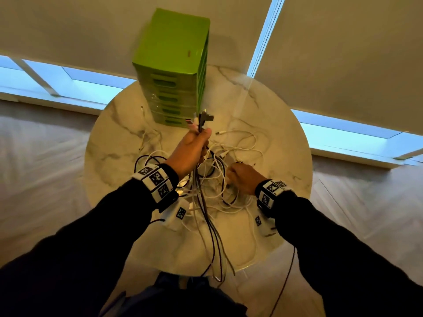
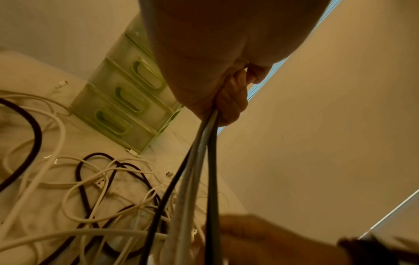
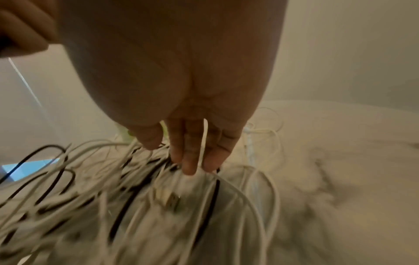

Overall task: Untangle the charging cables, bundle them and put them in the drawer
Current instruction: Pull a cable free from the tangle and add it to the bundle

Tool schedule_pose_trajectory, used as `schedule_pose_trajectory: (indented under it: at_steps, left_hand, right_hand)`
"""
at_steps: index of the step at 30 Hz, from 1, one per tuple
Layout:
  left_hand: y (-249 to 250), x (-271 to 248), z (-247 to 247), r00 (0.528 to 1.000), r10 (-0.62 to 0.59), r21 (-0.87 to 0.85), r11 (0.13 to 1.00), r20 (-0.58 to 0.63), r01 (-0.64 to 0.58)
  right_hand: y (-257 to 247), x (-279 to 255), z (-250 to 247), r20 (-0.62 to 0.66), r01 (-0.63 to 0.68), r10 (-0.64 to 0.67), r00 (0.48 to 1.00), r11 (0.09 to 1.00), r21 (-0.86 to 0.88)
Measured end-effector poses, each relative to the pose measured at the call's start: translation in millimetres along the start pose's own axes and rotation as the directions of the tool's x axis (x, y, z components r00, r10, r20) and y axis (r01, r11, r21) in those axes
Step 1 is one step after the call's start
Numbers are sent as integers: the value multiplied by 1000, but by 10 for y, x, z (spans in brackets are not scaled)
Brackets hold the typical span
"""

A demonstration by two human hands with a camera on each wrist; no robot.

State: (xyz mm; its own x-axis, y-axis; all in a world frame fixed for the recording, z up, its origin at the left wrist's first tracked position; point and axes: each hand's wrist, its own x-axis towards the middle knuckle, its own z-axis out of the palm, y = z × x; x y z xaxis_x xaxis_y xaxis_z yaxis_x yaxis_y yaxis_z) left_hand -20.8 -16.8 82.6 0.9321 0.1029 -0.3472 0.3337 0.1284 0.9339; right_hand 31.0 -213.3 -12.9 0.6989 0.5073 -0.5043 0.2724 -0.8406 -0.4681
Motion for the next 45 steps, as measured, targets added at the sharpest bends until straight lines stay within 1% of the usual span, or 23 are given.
schedule_pose_trajectory:
  at_steps: [1,2,5,9,13,17,18,20,22,23,26,27,29,30,31,32,33,34,36,38,40,43,45]
  left_hand:
    - [-35,30,5,1000,-8,29,1000,-1,8]
    - [-70,50,10,1000,-13,62,998,0,13]
    - [-177,139,20,999,-30,97,995,11,29]
    - [-277,186,30,1000,-20,122,992,21,18]
    - [-342,180,30,998,-63,104,993,6,62]
    - [-395,195,8,998,-57,142,988,-5,57]
    - [-405,198,3,998,-63,141,988,-10,64]
    - [-414,196,2,997,-76,122,990,-17,78]
    - [-416,189,5,997,-72,117,990,-27,74]
    - [-410,183,19,998,-65,120,990,-26,68]
    - [-423,180,38,998,-57,105,993,-21,59]
    - [-421,175,42,998,-55,101,993,-26,57]
    - [-406,155,60,999,-40,98,994,-33,43]
    - [-395,140,71,999,-29,92,995,-33,32]
    - [-387,127,76,999,-20,80,997,-39,23]
    - [-374,112,85,999,-9,62,998,-49,12]
    - [-348,83,95,998,8,37,999,-56,-6]
    - [-326,60,101,998,30,2,1000,-63,-30]
    - [-271,15,97,994,79,-79,993,-80,-85]
    - [-189,-54,79,988,131,-119,983,-86,-140]
    - [-151,-112,46,983,173,-75,981,-66,-178]
    - [-129,-206,-36,978,209,70,976,-25,-207]
    - [-130,-269,-102,974,227,125,966,4,-225]
  right_hand:
    - [13,100,-77,-59,24,-21,998,999,43]
    - [27,201,-136,-86,27,-22,996,998,54]
    - [105,531,-252,-71,6,-9,997,999,-45]
    - [202,795,-244,-55,52,-62,997,986,-157]
    - [240,832,-160,-84,103,-126,989,966,-236]
    - [252,757,-168,-57,135,-166,984,924,-357]
    - [257,730,-207,-64,139,-179,982,907,-398]
    - [293,689,-335,-125,119,-189,974,896,-428]
    - [319,674,-508,-247,81,-182,952,925,-372]
    - [321,667,-616,-322,65,-175,930,944,-323]
    - [221,630,-948,-530,91,-142,836,988,-122]
    - [159,600,-1050,-589,133,-136,797,990,-48]
    - [-14,496,-1225,-688,281,-134,714,954,106]
    - [-124,424,-1293,-712,367,-119,692,907,205]
    - [-240,355,-1335,-719,443,-118,685,851,283]
    - [-366,267,-1357,-725,499,-140,674,810,308]
    - [-475,176,-1355,-724,534,-182,666,793,292]
    - [-553,98,-1316,-700,546,-233,675,796,261]
    - [-628,-6,-1156,-587,527,-347,731,834,164]
    - [-651,-96,-944,-486,495,-394,780,864,94]
    - [-680,-203,-766,-456,459,-377,806,885,80]
    - [-752,-370,-602,-471,440,-361,804,896,64]
    - [-798,-450,-540,-445,410,-360,820,912,18]
